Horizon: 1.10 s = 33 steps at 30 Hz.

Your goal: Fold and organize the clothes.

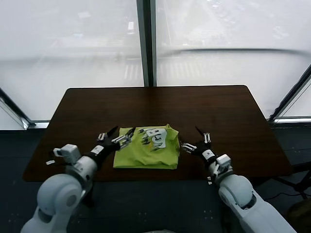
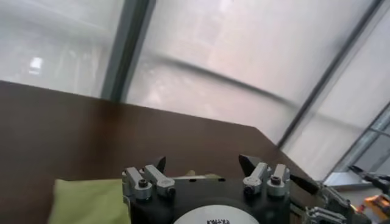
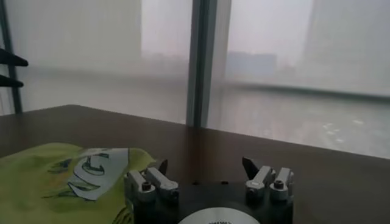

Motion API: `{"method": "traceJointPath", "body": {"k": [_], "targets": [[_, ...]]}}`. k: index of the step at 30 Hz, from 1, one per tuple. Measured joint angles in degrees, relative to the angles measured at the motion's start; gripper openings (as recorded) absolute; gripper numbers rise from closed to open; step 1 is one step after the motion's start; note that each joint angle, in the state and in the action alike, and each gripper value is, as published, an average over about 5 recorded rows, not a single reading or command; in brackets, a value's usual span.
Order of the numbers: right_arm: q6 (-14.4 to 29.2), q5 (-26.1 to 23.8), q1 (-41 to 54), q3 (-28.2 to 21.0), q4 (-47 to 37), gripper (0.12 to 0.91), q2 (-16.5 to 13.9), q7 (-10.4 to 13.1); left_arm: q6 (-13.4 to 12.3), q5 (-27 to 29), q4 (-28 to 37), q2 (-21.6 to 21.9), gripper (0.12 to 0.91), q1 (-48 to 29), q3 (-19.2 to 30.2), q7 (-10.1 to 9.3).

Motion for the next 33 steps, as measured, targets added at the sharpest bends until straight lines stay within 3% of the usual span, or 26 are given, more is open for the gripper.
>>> {"method": "traceJointPath", "body": {"k": [4, 11, 14, 17, 19, 25, 33], "targets": [[-1.23, -0.4, 4.12, -3.86, -3.15, 0.907, 1.25, 2.19, -1.09, 1.95, -0.14, -0.29, 0.907, 2.42, -1.9, 0.22], [-4.11, 4.23, 6.79, -4.76, -6.6, 0.907, 5.02, 9.26, -1.35, 2.76, 0.38, -1.16, 0.907, 4.23, -2.85, 0.2], [-4.48, 7.74, 6.19, -4.08, -5.7, 0.907, 5.51, 7.64, -1.38, 2.81, 0.31, -1.3, 0.907, 4.73, -3.08, 0.18], [-5.08, 11.49, 4.76, -3.47, -3.07, 0.907, 4.51, 4.55, -1.39, 2.91, 0.02, -1.28, 0.907, 5.22, -3.42, 0.17], [-5.48, 13.52, 3.67, -3.01, -1.08, 0.907, 3.49, 3.74, -1.4, 3.06, -0.21, -1.3, 0.907, 5.57, -3.61, 0.18], [-6.68, 14.41, 0.66, -2.61, 3.04, 0.907, 0.64, 5.77, -1.56, 4.77, -0.48, -2.1, 0.907, 6.71, -3.68, 0.4], [-9.34, 12.4, -1.38, -3.41, 5.47, 0.907, -0.35, 7.78, -2.19, 7.14, -1.05, -3.32, 0.907, 8.37, -3.97, 0.74]]}}
